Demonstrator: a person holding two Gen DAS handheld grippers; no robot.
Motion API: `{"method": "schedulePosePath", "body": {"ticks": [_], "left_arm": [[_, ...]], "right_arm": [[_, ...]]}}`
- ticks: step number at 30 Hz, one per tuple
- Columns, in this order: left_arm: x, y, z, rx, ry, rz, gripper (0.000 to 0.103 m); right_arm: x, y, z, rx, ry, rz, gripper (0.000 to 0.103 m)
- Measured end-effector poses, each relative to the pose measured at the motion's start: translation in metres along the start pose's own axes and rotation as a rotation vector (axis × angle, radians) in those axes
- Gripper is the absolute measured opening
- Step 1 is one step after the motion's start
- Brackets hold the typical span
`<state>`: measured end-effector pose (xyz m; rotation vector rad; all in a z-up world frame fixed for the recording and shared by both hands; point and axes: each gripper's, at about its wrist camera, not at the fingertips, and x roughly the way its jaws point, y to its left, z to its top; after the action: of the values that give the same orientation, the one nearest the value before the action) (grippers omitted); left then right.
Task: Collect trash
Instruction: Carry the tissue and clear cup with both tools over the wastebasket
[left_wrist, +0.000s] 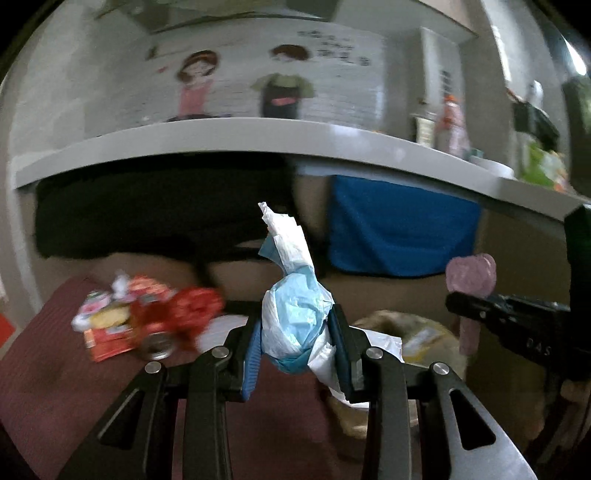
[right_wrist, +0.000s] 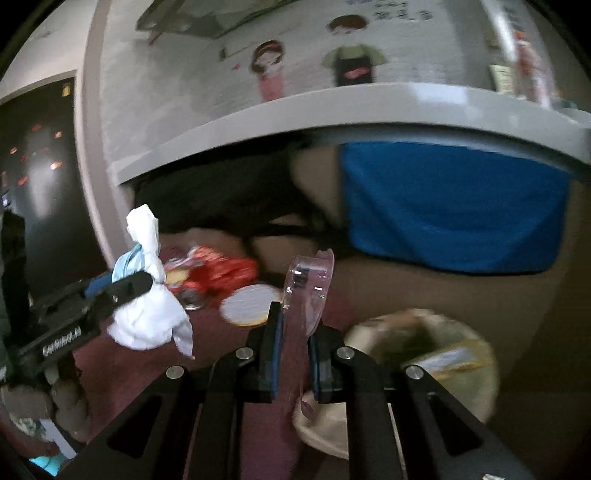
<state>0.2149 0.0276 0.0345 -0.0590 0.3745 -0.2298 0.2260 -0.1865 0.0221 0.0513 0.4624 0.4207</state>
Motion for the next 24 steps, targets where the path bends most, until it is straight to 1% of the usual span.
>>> {"method": "schedulePosePath", "body": {"ticks": [1, 5, 9, 11, 15, 19, 24], "left_arm": [[0.005, -0.012, 0.001, 0.006, 0.003, -0.021, 0.035], [0.022, -0.046, 0.003, 0.024, 0.002, -0.066, 0.035], [0.037, -0.071, 0.003, 0.056, -0.013, -0.106, 0.035], [0.046, -0.082, 0.003, 0.082, -0.008, -0.112, 0.035], [0.065, -0.088, 0.002, 0.1, 0.007, -0.122, 0.035], [0.085, -0.087, -0.004, 0.078, 0.043, -0.139, 0.035], [0.106, -0.087, -0.012, 0.065, 0.075, -0.165, 0.035]], "right_arm": [[-0.006, -0.008, 0.0, 0.003, -0.006, -0.021, 0.011], [-0.023, -0.043, -0.004, 0.027, -0.017, -0.088, 0.011], [-0.031, -0.068, -0.005, 0.058, -0.032, -0.118, 0.011], [-0.03, -0.076, -0.006, 0.063, -0.034, -0.126, 0.011], [-0.024, -0.087, -0.009, 0.064, -0.038, -0.148, 0.011], [-0.015, -0.102, -0.013, 0.104, -0.035, -0.137, 0.011], [0.002, -0.112, -0.016, 0.113, -0.01, -0.135, 0.011]]}}
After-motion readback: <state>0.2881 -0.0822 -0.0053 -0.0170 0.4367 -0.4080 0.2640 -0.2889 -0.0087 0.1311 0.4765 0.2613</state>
